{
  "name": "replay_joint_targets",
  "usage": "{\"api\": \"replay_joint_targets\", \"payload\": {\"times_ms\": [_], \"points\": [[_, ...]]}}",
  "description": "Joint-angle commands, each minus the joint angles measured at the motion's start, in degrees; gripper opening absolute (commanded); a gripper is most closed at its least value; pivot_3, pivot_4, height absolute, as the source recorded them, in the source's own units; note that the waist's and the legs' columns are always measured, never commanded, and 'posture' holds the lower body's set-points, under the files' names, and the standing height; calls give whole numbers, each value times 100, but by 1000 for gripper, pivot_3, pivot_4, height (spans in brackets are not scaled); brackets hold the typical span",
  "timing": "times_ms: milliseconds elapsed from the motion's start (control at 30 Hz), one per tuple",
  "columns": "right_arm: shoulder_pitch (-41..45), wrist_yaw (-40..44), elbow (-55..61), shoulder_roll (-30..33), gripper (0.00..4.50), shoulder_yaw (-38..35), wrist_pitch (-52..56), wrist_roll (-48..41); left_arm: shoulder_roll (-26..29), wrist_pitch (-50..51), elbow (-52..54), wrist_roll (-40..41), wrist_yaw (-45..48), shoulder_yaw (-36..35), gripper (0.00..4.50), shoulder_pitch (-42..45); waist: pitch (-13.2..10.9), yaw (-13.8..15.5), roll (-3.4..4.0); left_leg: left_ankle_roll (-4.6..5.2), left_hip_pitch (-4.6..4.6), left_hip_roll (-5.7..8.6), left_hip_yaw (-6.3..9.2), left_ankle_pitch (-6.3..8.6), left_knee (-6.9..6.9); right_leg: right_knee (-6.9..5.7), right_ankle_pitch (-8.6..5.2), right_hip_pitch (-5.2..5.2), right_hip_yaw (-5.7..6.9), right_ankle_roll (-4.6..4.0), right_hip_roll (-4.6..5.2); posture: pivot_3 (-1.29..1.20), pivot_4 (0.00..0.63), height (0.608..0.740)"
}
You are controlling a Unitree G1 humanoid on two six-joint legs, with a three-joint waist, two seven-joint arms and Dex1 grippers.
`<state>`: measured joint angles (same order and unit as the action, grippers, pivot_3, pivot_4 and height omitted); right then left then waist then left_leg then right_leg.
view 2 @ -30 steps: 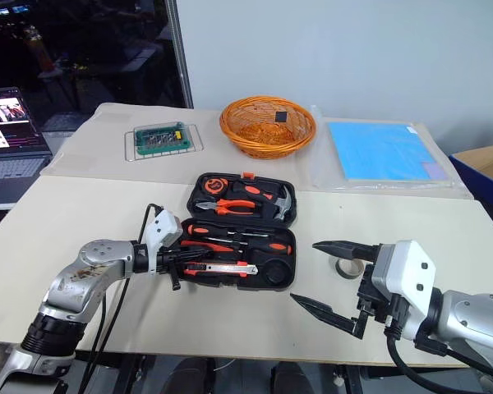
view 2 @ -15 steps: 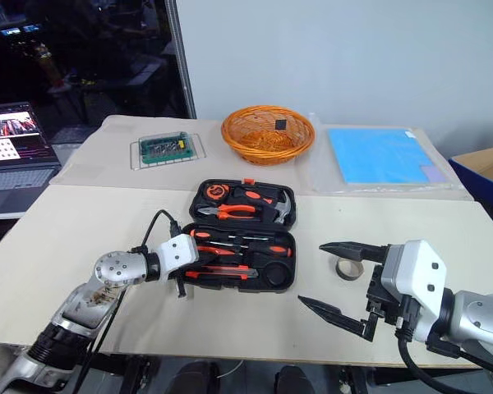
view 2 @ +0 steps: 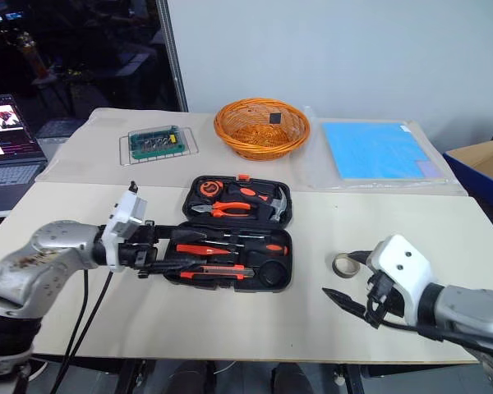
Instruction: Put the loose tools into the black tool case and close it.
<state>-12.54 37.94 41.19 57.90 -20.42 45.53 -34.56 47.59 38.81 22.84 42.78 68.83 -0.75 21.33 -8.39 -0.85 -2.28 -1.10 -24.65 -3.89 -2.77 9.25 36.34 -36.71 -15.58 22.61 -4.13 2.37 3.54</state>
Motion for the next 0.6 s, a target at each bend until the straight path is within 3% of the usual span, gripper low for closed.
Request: {"api": "replay_joint_targets", "payload": {"times_ms": [33, 100, 433, 467, 500, 600], "points": [[379, -27, -296, 25, 3795, 339, 200, 71, 92, 436, 532, 477, -216, -170, 4500, 248, -13, 5, -5, 0, -2, 1, 1, 0, 0, -1, 1, 1, 0, -1, 0, 0, 150, 740], [602, -90, -492, 80, 3149, 665, 275, 283, 149, 545, 668, 563, -255, -172, 4500, 282, -18, 20, -6, 0, -2, 1, 2, 0, -1, -1, 0, 1, 1, 0, 0, 0, 150, 740], [1722, -250, -1783, 3, 3149, 1863, 656, 1079, 85, 436, 974, 396, -609, -73, 4500, 78, -25, 12, -13, 3, -53, 2, 2, -2, 0, -7, 15, 55, -2, 26, -8, 0, 150, 740], [1773, -223, -1837, -5, 2648, 1933, 615, 1143, 84, 432, 991, 408, -624, -73, 4500, 65, -25, 8, -14, 3, -53, 1, 5, -2, -2, -8, 15, 55, -1, 26, -10, 0, 150, 740], [1853, -220, -1886, -75, 2490, 1965, 628, 1149, 84, 426, 995, 412, -636, -71, 4500, 58, -25, 11, -13, 3, -54, 0, 4, -2, -2, -9, 15, 57, -1, 27, -12, 0, 150, 740], [1958, -140, -1924, -140, 1447, 2041, 556, 1227, 90, 379, 971, 354, -651, -48, 4500, 25, -26, 12, -12, 3, -56, 0, 4, -2, -2, -9, 16, 58, -1, 29, -12, 0, 150, 740]]}}
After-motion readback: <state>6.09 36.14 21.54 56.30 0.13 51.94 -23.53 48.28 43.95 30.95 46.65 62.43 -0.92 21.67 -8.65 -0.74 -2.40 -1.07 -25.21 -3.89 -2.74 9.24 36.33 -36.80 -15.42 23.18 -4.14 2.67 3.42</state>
